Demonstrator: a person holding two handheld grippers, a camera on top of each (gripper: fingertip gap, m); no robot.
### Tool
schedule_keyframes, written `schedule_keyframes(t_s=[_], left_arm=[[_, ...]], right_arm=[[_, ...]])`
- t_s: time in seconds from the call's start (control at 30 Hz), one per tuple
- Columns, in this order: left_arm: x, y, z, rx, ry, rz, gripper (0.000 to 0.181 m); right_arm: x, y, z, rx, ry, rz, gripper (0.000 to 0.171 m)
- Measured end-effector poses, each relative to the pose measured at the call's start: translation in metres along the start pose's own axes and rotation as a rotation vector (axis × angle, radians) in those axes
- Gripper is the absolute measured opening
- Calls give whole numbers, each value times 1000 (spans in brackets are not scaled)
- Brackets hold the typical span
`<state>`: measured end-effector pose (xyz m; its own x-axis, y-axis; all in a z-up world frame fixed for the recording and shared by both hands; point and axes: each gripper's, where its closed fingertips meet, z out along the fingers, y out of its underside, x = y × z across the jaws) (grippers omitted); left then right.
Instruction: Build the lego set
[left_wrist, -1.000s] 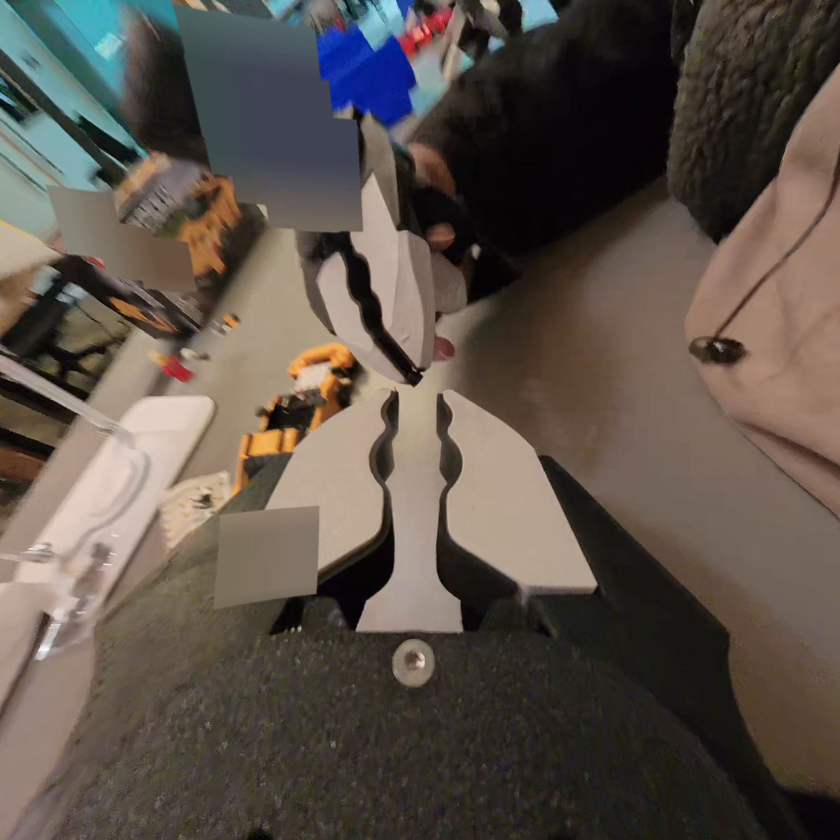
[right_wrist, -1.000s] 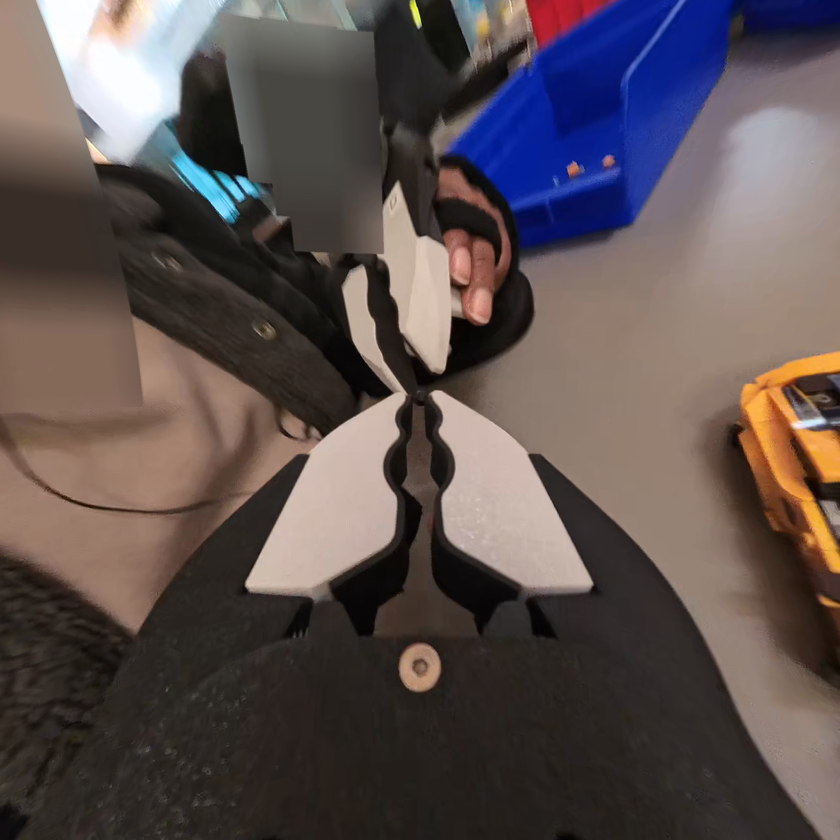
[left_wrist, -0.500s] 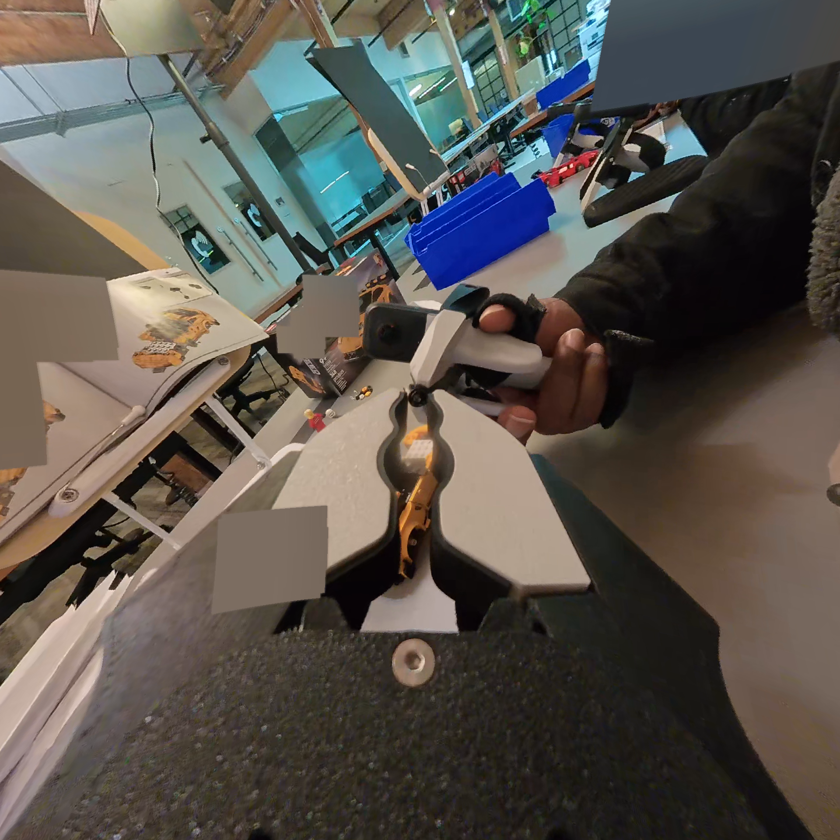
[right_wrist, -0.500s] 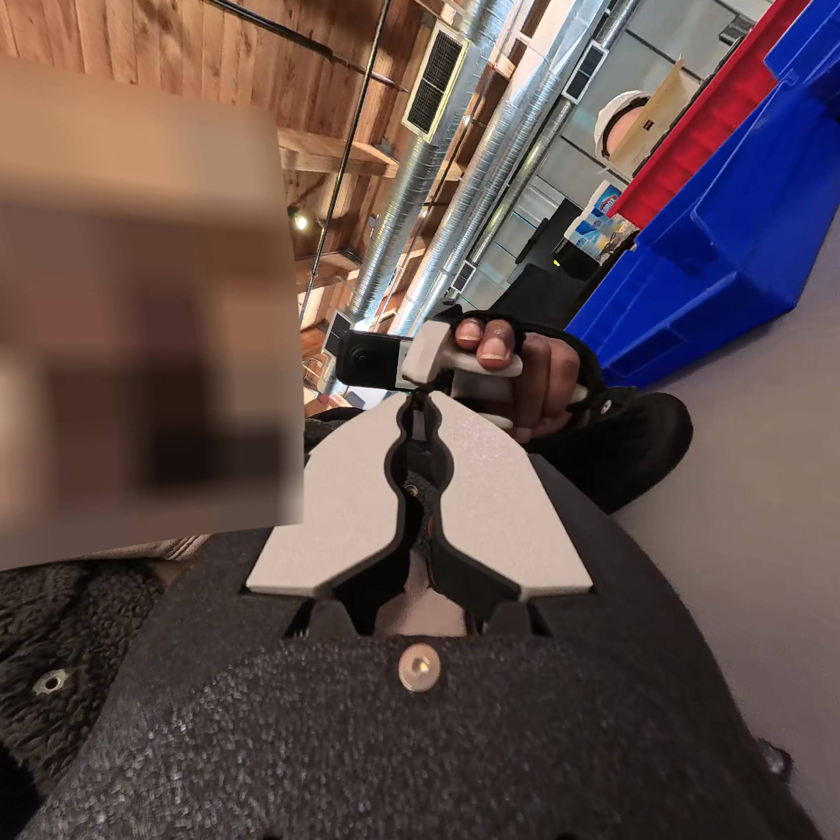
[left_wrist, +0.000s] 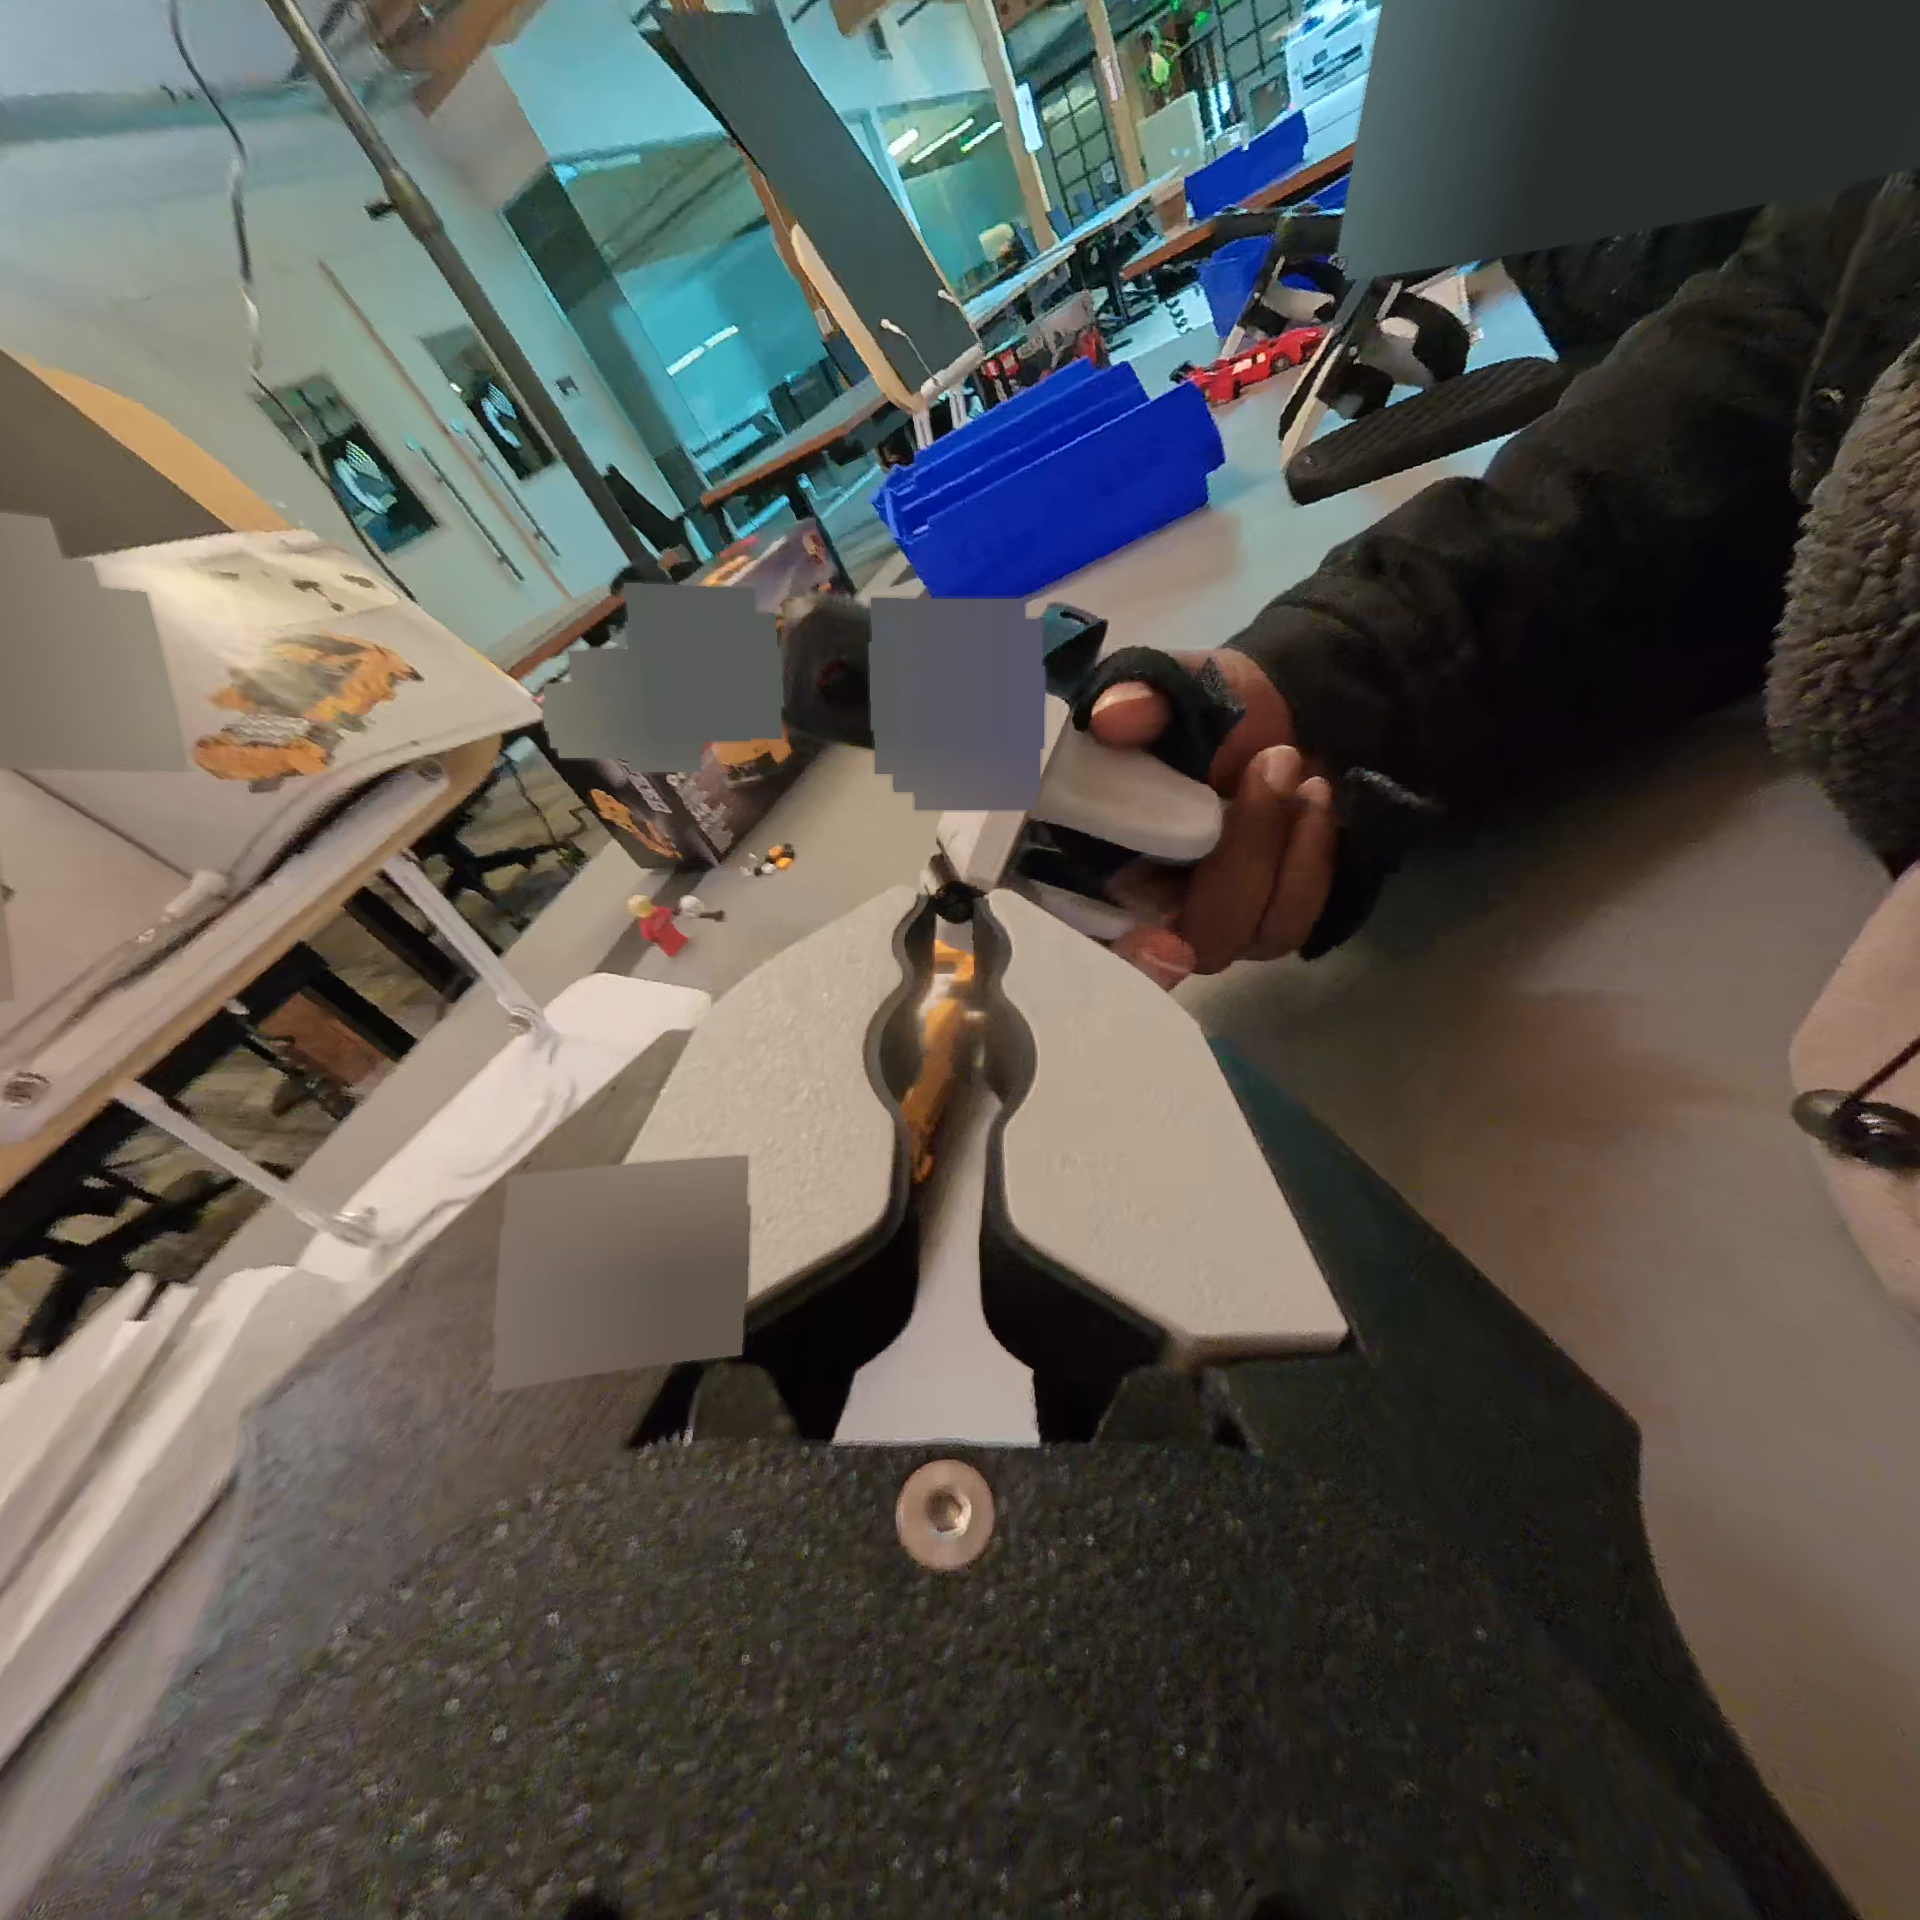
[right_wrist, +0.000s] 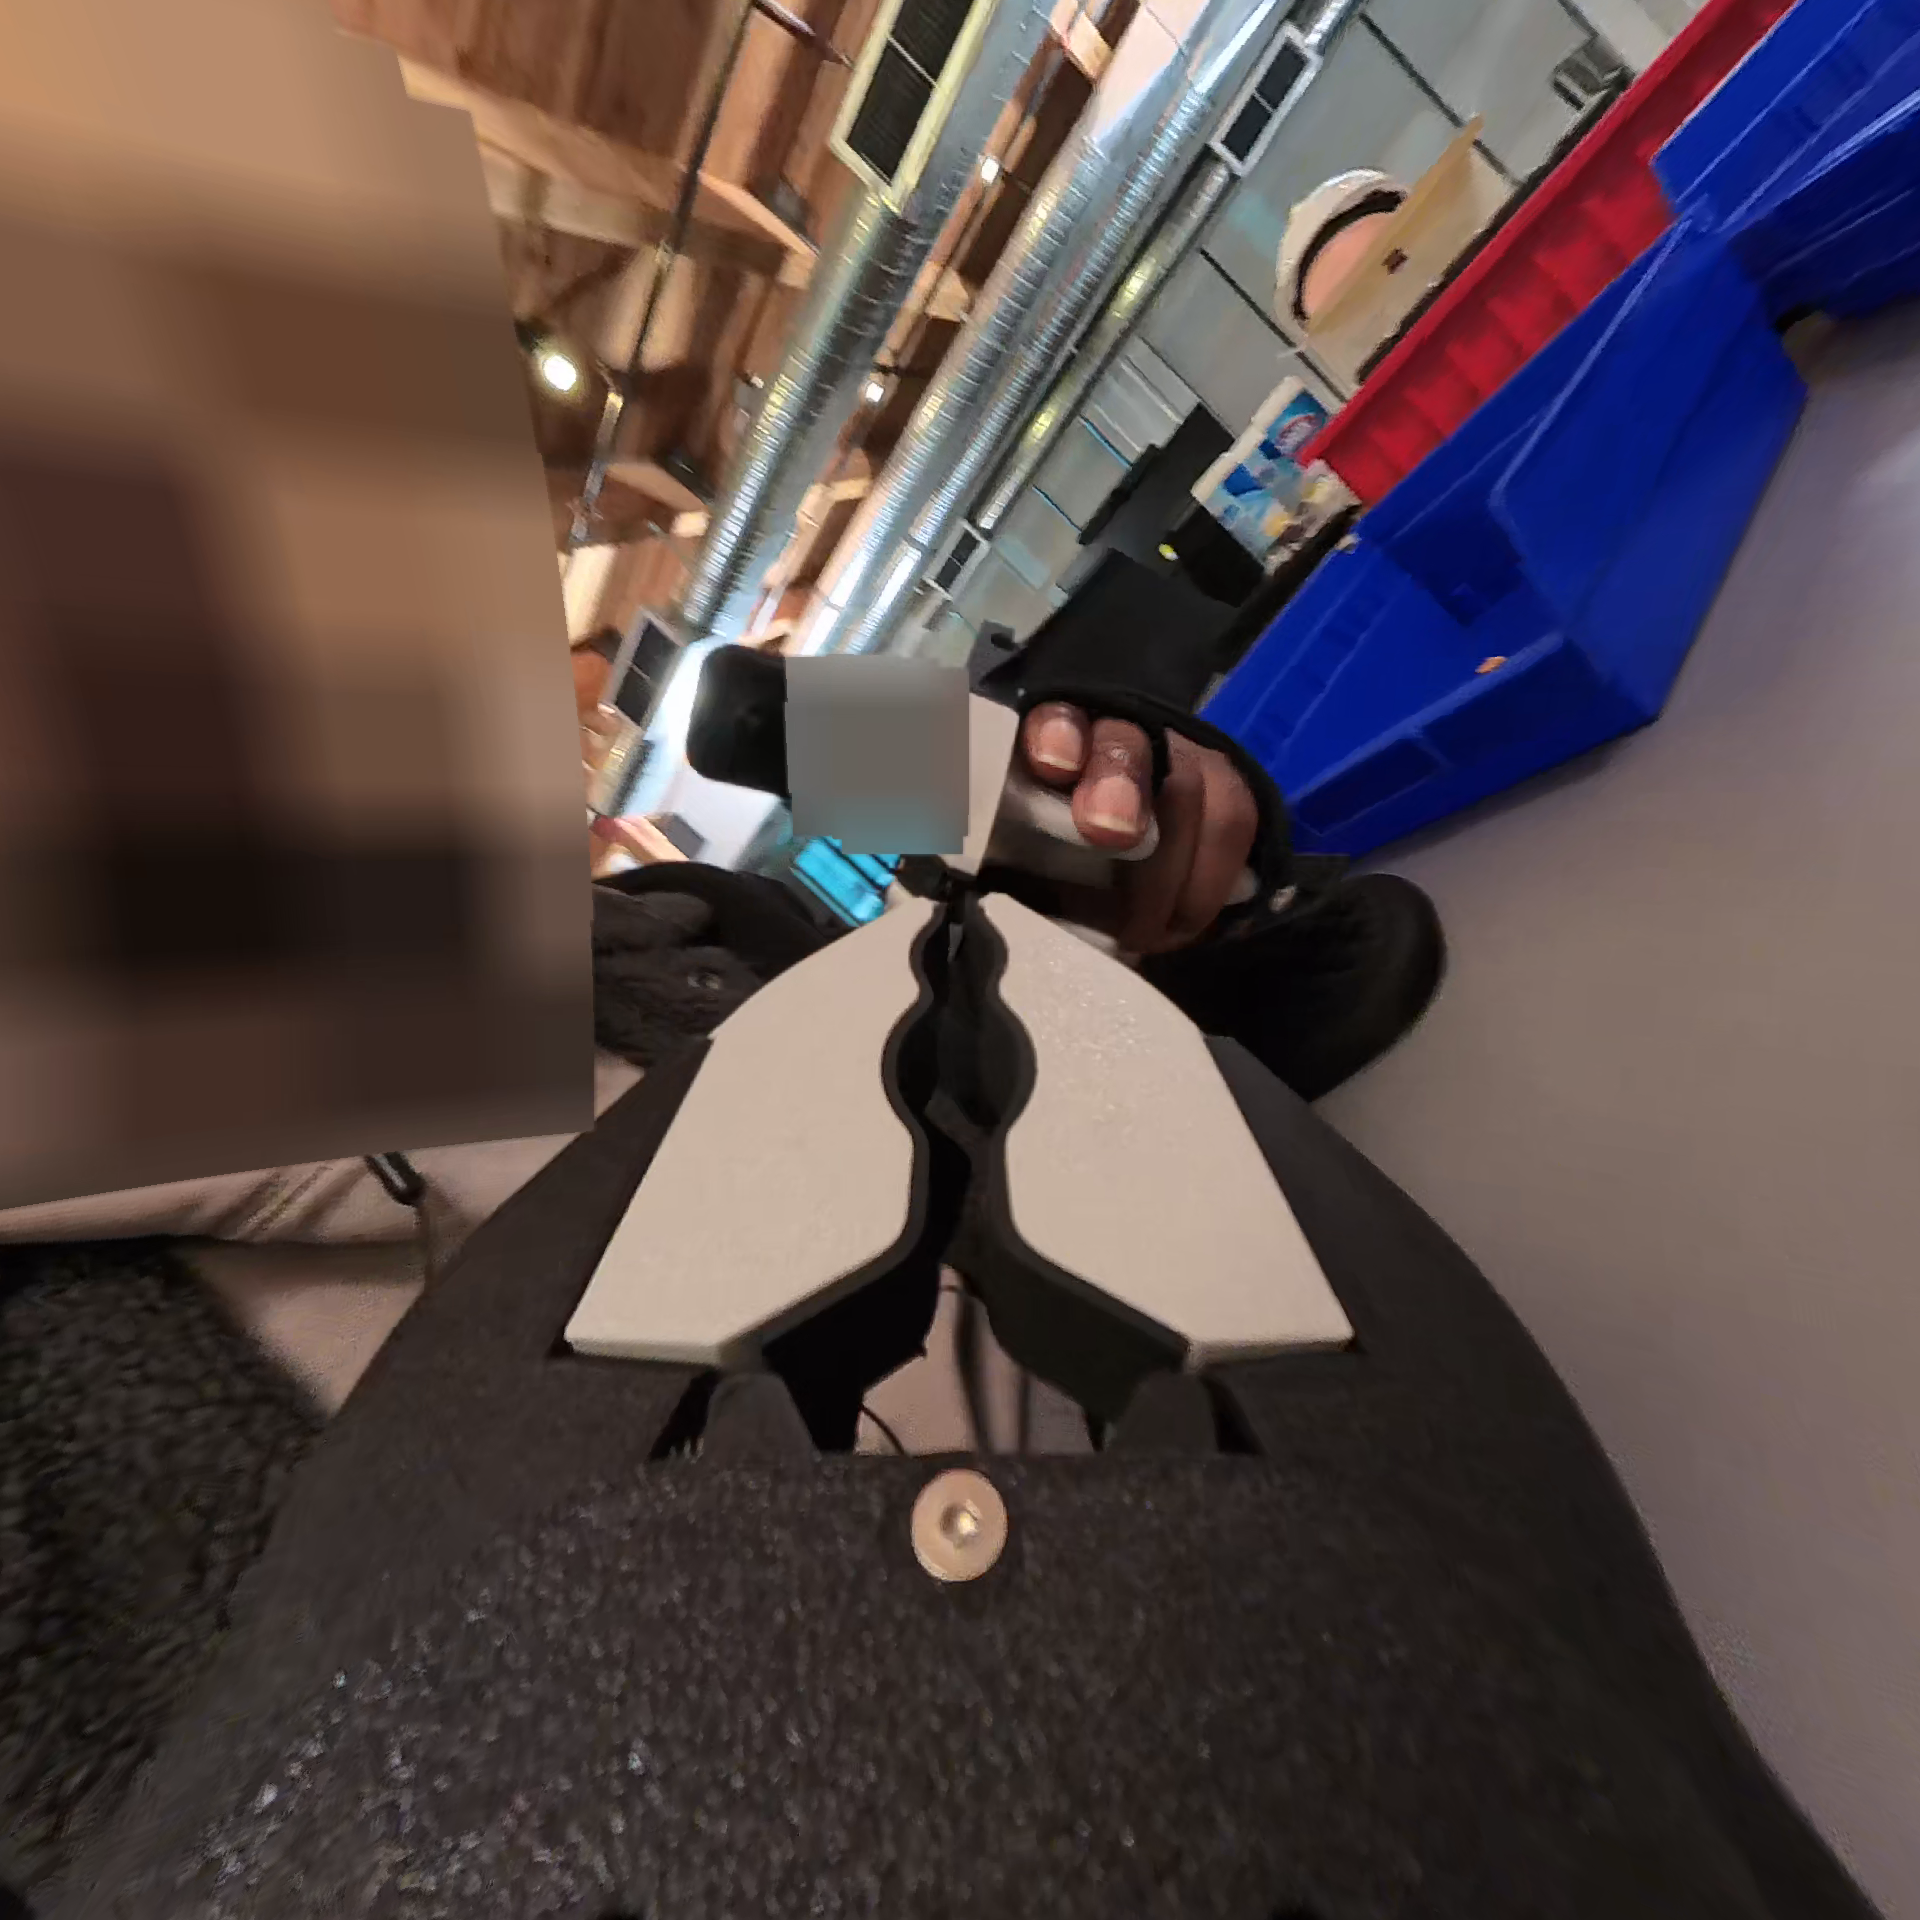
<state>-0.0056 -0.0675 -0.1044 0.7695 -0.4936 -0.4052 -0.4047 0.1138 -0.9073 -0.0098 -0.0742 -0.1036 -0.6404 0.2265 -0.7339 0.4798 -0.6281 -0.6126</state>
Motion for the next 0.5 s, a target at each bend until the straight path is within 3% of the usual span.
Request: schedule_keyframes(t_s=[0.27,0.5], left_arm=[[12,36,11,-139,225,-453,7],[37,74,23,-358,306,-531,7]], right_arm=[[22,9,-23,-254,381,-581,12],[38,37,-39,-516,511,-850,15]])
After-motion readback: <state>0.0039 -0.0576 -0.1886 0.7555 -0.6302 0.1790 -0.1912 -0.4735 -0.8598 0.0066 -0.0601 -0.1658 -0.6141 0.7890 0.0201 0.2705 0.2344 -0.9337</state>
